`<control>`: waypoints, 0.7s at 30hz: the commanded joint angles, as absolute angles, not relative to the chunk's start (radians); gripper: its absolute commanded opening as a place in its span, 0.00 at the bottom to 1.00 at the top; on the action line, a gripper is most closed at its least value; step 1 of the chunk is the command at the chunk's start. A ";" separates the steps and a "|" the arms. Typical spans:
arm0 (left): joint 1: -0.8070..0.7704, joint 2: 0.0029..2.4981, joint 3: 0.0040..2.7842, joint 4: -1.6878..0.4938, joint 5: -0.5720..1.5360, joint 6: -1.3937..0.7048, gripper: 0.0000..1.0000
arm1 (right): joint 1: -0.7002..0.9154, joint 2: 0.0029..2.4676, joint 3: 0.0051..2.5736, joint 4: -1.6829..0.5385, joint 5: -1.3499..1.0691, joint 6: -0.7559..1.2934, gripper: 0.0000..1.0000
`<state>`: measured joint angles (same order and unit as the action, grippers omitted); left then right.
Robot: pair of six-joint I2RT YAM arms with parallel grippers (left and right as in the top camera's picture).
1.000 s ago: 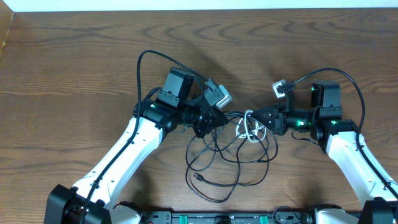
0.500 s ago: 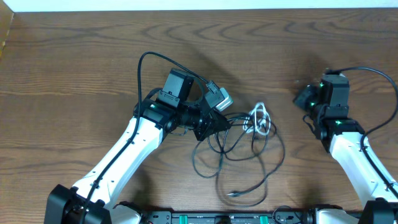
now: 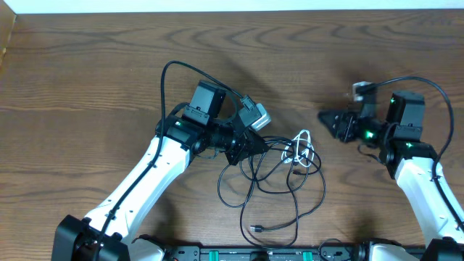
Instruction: Untangle cables
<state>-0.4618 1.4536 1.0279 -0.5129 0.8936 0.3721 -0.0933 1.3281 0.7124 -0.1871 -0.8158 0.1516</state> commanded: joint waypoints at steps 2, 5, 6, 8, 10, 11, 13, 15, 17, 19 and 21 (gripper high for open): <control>-0.461 1.455 1.036 -0.511 0.930 0.393 0.08 | -0.094 1.314 0.727 -0.230 -1.067 -0.020 0.42; -0.461 1.455 1.036 -0.512 0.835 0.392 0.08 | -0.094 1.314 0.727 -0.249 -1.148 0.101 0.34; -0.461 1.455 1.036 -0.512 0.796 0.391 0.07 | -0.094 1.314 0.727 -0.252 -1.189 0.143 0.31; -0.461 1.456 1.036 -0.511 0.710 0.391 0.07 | -0.094 1.314 0.727 -0.251 -1.297 0.220 0.27; -0.461 1.456 1.036 -0.510 0.673 0.391 0.08 | -0.090 1.314 0.727 -0.260 -1.322 0.296 0.25; -0.461 1.456 1.036 -0.504 0.672 0.385 0.07 | -0.082 1.314 0.727 -0.284 -1.296 0.353 0.25; -0.461 1.456 1.036 -0.465 0.673 0.336 0.08 | -0.041 1.314 0.726 -0.365 -1.144 0.416 0.25; -0.461 1.456 1.036 -0.439 0.701 0.320 0.07 | 0.033 1.314 0.726 -0.408 -0.999 0.477 0.23; -0.463 1.455 1.036 -0.432 0.748 0.321 0.08 | 0.082 1.314 0.726 -0.379 -0.969 0.528 0.23; -0.463 1.455 1.036 -0.434 0.752 0.320 0.07 | 0.114 1.314 0.726 -0.347 -0.912 0.599 0.20; -0.463 1.456 1.036 -0.440 0.752 0.320 0.07 | 0.133 1.314 0.726 -0.311 -0.839 0.669 0.22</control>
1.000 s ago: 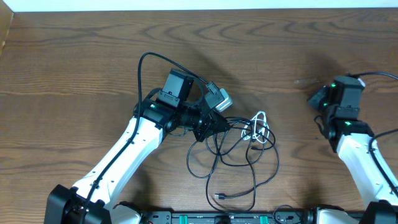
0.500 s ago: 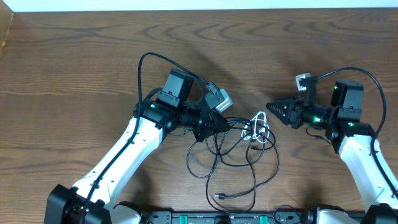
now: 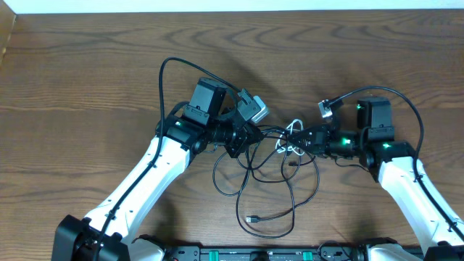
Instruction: Untangle cables
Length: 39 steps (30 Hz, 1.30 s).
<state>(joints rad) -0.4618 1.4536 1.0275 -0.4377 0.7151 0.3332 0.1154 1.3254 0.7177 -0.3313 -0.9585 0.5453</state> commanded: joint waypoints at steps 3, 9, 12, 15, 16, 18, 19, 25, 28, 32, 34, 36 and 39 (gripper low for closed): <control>-0.463 1.456 1.036 -0.446 0.752 0.320 0.08 | 0.133 1.314 0.726 -0.270 -0.820 0.722 0.23; -0.463 1.456 1.036 -0.443 0.752 0.320 0.07 | 0.168 1.315 0.725 -0.300 -0.822 0.691 0.23; -0.463 1.456 1.036 -0.444 0.752 0.320 0.07 | 0.207 1.315 0.725 -0.340 -0.822 0.641 0.22; -0.463 1.455 1.036 -0.443 0.752 0.320 0.07 | 0.240 1.315 0.725 -0.343 -0.820 0.589 0.23; -0.463 1.456 1.036 -0.444 0.753 0.320 0.07 | 0.244 1.316 0.725 -0.335 -0.815 0.589 0.23; -0.463 1.455 1.036 -0.443 0.790 0.320 0.08 | 0.249 1.321 0.725 -0.300 -0.793 0.590 0.23; -0.463 1.455 1.036 -0.443 0.810 0.320 0.07 | 0.252 1.325 0.725 -0.282 -0.791 0.590 0.22; -0.463 1.456 1.036 -0.444 0.827 0.320 0.08 | 0.310 1.402 0.725 -0.251 -0.821 0.596 0.01; -0.462 1.456 1.036 -0.448 0.826 0.320 0.08 | 0.313 1.424 0.725 -0.158 -0.997 0.542 0.01; -0.462 1.456 1.036 -0.494 0.709 0.320 0.08 | 0.156 1.403 0.725 0.214 -1.451 0.628 0.01; -0.462 1.456 1.036 -0.516 0.667 0.321 0.07 | 0.075 1.397 0.725 0.356 -1.508 0.738 0.01; -0.463 1.457 1.036 -0.522 0.664 0.321 0.07 | -0.012 1.396 0.725 0.538 -1.522 0.901 0.01; -0.463 1.457 1.036 -0.524 0.664 0.321 0.07 | -0.103 1.396 0.725 0.816 -1.509 1.135 0.01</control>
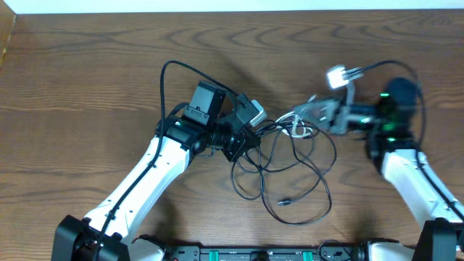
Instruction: Untangle cables
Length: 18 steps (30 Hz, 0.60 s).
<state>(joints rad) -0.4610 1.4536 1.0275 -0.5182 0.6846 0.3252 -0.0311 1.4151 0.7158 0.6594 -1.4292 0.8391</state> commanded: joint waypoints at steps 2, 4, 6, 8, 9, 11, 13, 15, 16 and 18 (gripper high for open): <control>-0.463 1.457 1.036 -0.527 0.664 0.321 0.07 | -0.139 1.396 0.725 0.988 -1.488 1.268 0.01; -0.462 1.457 1.036 -0.540 0.661 0.321 0.08 | -0.179 1.396 0.725 1.183 -1.430 1.414 0.01; -0.462 1.457 1.036 -0.562 0.659 0.321 0.07 | -0.228 1.396 0.725 1.326 -1.361 1.524 0.01; -0.462 1.457 1.036 -0.590 0.623 0.321 0.07 | -0.301 1.396 0.725 1.407 -1.285 1.571 0.01; -0.462 1.457 1.036 -0.599 0.609 0.321 0.07 | -0.323 1.396 0.725 1.412 -1.266 1.579 0.01; -0.462 1.457 1.036 -0.618 0.580 0.321 0.08 | -0.412 1.396 0.725 1.410 -1.201 1.578 0.01; -0.462 1.457 1.036 -0.621 0.566 0.321 0.07 | -0.469 1.396 0.725 1.410 -1.161 1.578 0.01; -0.462 1.457 1.036 -0.621 0.535 0.321 0.07 | -0.551 1.396 0.725 1.410 -1.124 1.530 0.01; -0.462 1.457 1.036 -0.621 0.506 0.320 0.08 | -0.594 1.396 0.725 1.409 -1.113 1.483 0.01; -0.462 1.457 1.036 -0.625 0.459 0.320 0.07 | -0.648 1.396 0.725 1.375 -1.113 1.414 0.01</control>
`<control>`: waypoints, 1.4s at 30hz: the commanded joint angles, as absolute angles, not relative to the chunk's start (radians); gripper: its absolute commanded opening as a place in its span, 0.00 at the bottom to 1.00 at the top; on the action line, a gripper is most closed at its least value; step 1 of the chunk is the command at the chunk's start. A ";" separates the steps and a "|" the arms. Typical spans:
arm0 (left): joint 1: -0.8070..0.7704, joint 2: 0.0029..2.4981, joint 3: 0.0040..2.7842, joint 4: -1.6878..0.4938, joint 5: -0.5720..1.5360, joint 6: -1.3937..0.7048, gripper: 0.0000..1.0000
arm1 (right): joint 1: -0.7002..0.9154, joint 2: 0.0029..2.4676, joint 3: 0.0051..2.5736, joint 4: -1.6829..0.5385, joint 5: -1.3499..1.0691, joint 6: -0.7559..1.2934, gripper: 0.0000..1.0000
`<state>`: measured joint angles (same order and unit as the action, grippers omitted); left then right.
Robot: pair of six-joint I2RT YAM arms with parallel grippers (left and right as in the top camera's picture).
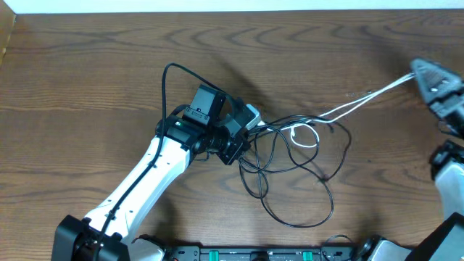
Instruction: Untangle cables
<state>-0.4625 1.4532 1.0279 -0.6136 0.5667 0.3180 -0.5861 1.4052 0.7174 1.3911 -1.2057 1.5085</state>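
Note:
A black cable lies in loose loops on the wooden table, right of centre. A white cable is threaded through it: it curls in a small loop by the black loops, then runs taut in two strands up to the far right. My left gripper sits low at the left edge of the tangle, shut on the black cable. My right gripper is raised at the far right, shut on the end of the white cable. The black cable's plug end is hard to make out.
The wooden table fills the view, with a white strip along its far edge. A black rail with green lights runs along the near edge. The left arm's own black lead arcs above its wrist.
My right gripper has moved far right and higher with the white cable, now stretched into long straight strands. The black loops have shifted a little right. The left gripper stayed put.
At first my right gripper stood apart at the right while the left gripper held the tangle's left side. Then the right gripper was at the white coil. Then it held the white cable lifted to the right, and now far right, drawn out of the black loops.

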 commanded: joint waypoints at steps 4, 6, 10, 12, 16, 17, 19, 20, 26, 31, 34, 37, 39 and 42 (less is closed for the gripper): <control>-0.461 1.457 1.036 -0.636 0.181 0.272 0.08 | -0.760 1.396 0.725 1.145 -1.113 1.217 0.01; -0.461 1.457 1.036 -0.636 0.037 0.237 0.07 | -0.789 1.396 0.725 1.063 -1.108 1.151 0.01; -0.459 1.457 1.036 -0.635 -0.196 0.161 0.07 | -0.828 1.396 0.725 0.951 -1.075 1.064 0.01; -0.453 1.457 1.036 -0.616 -0.213 0.117 0.07 | -0.836 1.397 0.725 0.919 -1.074 1.044 0.01; -0.455 1.457 1.036 -0.544 0.054 0.132 0.07 | -0.815 1.397 0.725 0.867 -1.105 1.042 0.07; -0.455 1.457 1.036 -0.528 0.118 0.139 0.07 | -0.803 1.397 0.725 0.859 -1.125 1.041 0.09; -0.455 1.457 1.036 -0.452 0.294 0.105 0.07 | -0.744 1.397 0.725 0.807 -1.186 1.023 0.18; -0.455 1.457 1.036 -0.431 0.314 0.076 0.07 | -0.734 1.397 0.725 0.796 -1.193 1.018 0.20; -0.455 1.457 1.036 -0.244 0.329 -0.239 0.08 | -0.437 1.397 0.725 0.309 -1.209 0.751 0.32; -0.455 1.457 1.036 -0.237 0.327 -0.311 0.07 | -0.199 1.397 0.725 0.075 -1.122 0.604 0.42; -0.455 1.457 1.036 -0.237 0.325 -0.353 0.07 | -0.108 1.397 0.725 0.010 -1.043 0.597 0.49; -0.455 1.457 1.036 -0.237 0.330 -0.361 0.07 | -0.015 1.397 0.725 -0.126 -0.853 0.655 0.49; -0.455 1.457 1.036 -0.237 0.330 -0.361 0.08 | 0.035 1.398 0.725 -0.176 -0.748 0.695 0.54; -0.455 1.457 1.036 -0.237 0.333 -0.361 0.07 | 0.093 1.399 0.725 -0.175 -0.659 0.754 0.56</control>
